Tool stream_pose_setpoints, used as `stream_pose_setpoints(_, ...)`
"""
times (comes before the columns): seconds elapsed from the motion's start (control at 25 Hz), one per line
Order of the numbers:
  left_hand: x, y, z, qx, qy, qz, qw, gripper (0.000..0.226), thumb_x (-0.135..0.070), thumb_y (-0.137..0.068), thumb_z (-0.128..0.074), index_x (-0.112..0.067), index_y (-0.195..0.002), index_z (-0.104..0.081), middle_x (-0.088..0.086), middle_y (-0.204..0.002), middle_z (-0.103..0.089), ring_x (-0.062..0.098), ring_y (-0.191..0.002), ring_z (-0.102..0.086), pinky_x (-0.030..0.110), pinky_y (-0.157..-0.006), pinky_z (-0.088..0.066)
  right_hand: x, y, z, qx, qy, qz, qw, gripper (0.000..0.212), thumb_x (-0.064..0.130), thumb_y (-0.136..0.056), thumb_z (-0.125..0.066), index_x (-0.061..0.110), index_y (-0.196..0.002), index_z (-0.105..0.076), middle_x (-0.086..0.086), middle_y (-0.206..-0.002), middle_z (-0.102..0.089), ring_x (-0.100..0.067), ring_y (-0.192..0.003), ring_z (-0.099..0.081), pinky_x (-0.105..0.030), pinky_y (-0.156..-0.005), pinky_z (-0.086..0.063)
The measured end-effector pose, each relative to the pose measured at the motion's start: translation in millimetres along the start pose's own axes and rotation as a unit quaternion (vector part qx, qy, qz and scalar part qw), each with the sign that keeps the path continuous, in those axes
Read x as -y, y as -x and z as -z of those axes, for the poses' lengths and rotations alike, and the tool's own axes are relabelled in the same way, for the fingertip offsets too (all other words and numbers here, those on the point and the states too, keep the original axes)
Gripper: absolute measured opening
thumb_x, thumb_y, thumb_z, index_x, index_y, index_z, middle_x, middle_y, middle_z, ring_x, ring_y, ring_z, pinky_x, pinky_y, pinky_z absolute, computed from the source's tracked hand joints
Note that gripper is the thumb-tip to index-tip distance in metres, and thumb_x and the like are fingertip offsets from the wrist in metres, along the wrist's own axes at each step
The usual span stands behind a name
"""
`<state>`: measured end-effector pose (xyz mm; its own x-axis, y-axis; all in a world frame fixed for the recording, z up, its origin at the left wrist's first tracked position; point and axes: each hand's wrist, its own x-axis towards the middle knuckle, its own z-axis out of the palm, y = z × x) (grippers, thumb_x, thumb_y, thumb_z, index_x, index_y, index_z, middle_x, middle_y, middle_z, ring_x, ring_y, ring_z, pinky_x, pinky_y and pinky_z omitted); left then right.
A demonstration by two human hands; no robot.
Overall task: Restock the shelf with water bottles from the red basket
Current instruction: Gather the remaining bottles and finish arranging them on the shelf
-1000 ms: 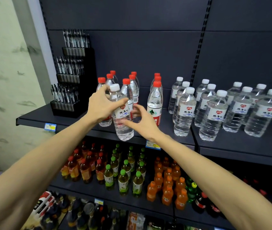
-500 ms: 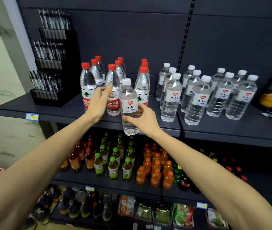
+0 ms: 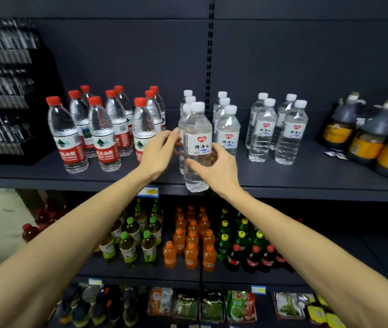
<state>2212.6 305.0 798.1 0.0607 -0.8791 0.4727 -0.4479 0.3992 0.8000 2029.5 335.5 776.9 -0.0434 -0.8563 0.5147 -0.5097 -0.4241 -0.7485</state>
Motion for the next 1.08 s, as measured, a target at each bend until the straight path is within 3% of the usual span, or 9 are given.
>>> stream_pose_setpoints(0.08, -11, 1, -33, -0.001, -0.02, -0.024, 1.0, 0.043, -0.064, -0.098, -0.045, -0.032, -0.089, -0.072, -0.004, -0.086, -0.078, 0.016, -0.075, -0.075, 0.045, -0.074, -0.059, -19, -3, 30, -0.023, 0.023, 0.011, 0.999, 0.057, 0.059, -0.07, -0.082, 0.027, -0.114, -0.066, 0.017, -0.094, -0.073, -0.002, -0.086, -0.068, -0.028, -0.08, -0.054)
stream_pose_setpoints(0.32, -45, 10, -111, 0.027, -0.017, -0.047, 0.998, 0.051, -0.055, -0.102, -0.044, -0.016, -0.081, -0.071, 0.003, -0.062, -0.072, 0.019, -0.055, -0.07, 0.038, -0.064, -0.059, -68, -4, 88, -0.067, 0.016, 0.02, 0.997, 0.061, 0.067, -0.065, -0.071, 0.026, -0.111, -0.064, 0.021, -0.085, -0.067, -0.003, -0.081, -0.066, -0.029, -0.077, -0.053)
stream_pose_setpoints(0.48, -57, 13, -155, 0.074, 0.016, -0.017, 0.997, 0.057, -0.056, -0.102, -0.042, -0.009, -0.088, -0.072, 0.006, -0.066, -0.073, 0.025, -0.058, -0.07, 0.035, -0.064, -0.055, -94, -13, 116, -0.074, 0.03, -0.017, 0.997, 0.068, 0.071, -0.062, -0.068, 0.026, -0.114, -0.063, 0.019, -0.089, -0.069, -0.004, -0.084, -0.065, -0.033, -0.082, -0.055)
stream_pose_setpoints(0.68, -57, 11, -187, 0.092, -0.017, 0.001, 0.996, 0.055, -0.062, -0.101, -0.036, -0.02, -0.092, -0.07, -0.001, -0.077, -0.076, 0.021, -0.059, -0.07, 0.033, -0.066, -0.046, -123, -27, 136, -0.078, 0.033, -0.075, 0.994, 0.066, 0.066, -0.065, -0.077, 0.03, -0.118, -0.061, 0.014, -0.102, -0.072, -0.008, -0.096, -0.068, -0.04, -0.088, -0.056)
stream_pose_setpoints(0.88, -52, 14, -200, 0.106, -0.069, 0.04, 0.991, 0.059, -0.073, -0.092, -0.032, -0.025, -0.099, -0.065, -0.006, -0.091, -0.074, 0.019, -0.064, -0.073, 0.046, -0.074, -0.055, -136, -39, 141, -0.086, 0.025, -0.102, 0.991, 0.065, 0.065, -0.069, -0.08, 0.03, -0.121, -0.061, 0.016, -0.106, -0.071, -0.008, -0.101, -0.067, -0.033, -0.088, -0.053)
stream_pose_setpoints(1.08, -49, 13, -200, 0.082, -0.054, 0.057, 0.994, 0.043, -0.062, -0.101, -0.037, -0.03, -0.096, -0.065, -0.005, -0.09, -0.075, 0.023, -0.065, -0.073, 0.045, -0.07, -0.053, -143, -50, 139, -0.068, 0.031, -0.106, 0.992, 0.071, 0.067, -0.07, -0.077, 0.03, -0.127, -0.057, 0.013, -0.117, -0.07, -0.012, -0.11, -0.065, -0.036, -0.093, -0.051)
